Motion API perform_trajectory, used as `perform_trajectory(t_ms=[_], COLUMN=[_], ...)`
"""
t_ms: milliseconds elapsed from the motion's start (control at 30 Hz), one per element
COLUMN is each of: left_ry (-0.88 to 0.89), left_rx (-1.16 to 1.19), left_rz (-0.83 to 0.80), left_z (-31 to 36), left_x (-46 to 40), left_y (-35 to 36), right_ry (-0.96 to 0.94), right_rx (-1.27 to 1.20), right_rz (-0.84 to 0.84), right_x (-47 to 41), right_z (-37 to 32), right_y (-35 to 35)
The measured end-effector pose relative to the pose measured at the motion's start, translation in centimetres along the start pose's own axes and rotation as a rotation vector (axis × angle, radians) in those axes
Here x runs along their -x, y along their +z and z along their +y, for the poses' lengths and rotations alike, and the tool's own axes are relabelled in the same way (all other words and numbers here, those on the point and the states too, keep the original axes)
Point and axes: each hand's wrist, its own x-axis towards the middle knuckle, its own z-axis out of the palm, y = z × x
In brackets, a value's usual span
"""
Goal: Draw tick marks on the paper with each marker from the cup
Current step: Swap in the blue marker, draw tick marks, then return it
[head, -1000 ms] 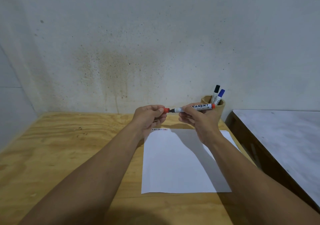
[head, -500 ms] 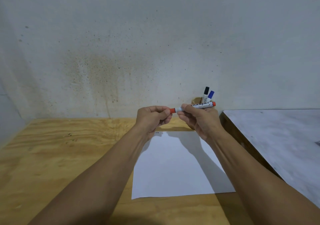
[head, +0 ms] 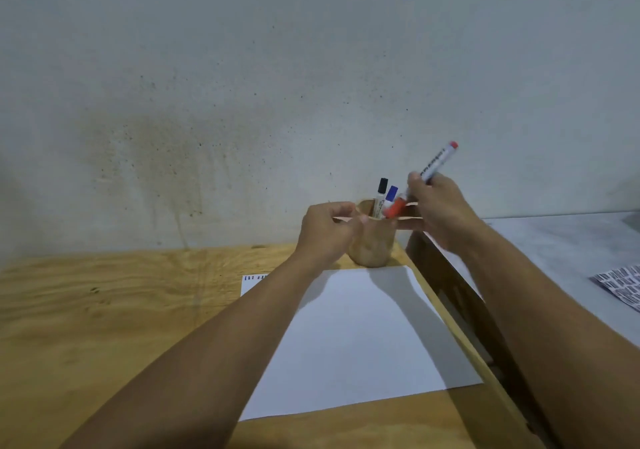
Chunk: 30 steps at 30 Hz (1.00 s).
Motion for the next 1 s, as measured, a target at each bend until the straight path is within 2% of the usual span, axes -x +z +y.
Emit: perform_trajectory(t_ms=[67,167,267,400,500,733,1000], left_ry=[0.132,0.352,0.463,0.515,0.493,0.427,0.398], left_rx=[-0.294,-0.609,-0.783,-0.850,-0.817,-0.763,-0.731], left_rz=[-0.004,-0.076,-0.132,-0.156,-0.149,-0.172,-0.221], left_z=[-0.2,-0.8,-1.2,-1.4,-1.6,-1.4,-1.6], left_x=[-0.4,-0.8,-0.8,-0.6,-0.5,-0.4,-0.6], left_y=[0.3,0.6,0.8,1.1,1.1,1.0,0.7], right_ry=[0.000,-0.127,-0.230,-0.175,-0.179,-0.115,-0.114], right_rx=[0.340,0.840,1.045,1.236,1.235,0.862,0.953], right_rz=[0.021,0.017,-0.018,-0.144,-0.162,-0.064,-0.058], right_x=[-1.5,-3.7,-5.0,-5.8,-6.4,-7.5,-7.9], right_z=[-1.2,-2.2,-3.0,-3.7,-3.7,-1.0,0.5], right_y=[-1.8,-3.7,-4.3,-3.6,-2.9,-1.1,-0.2])
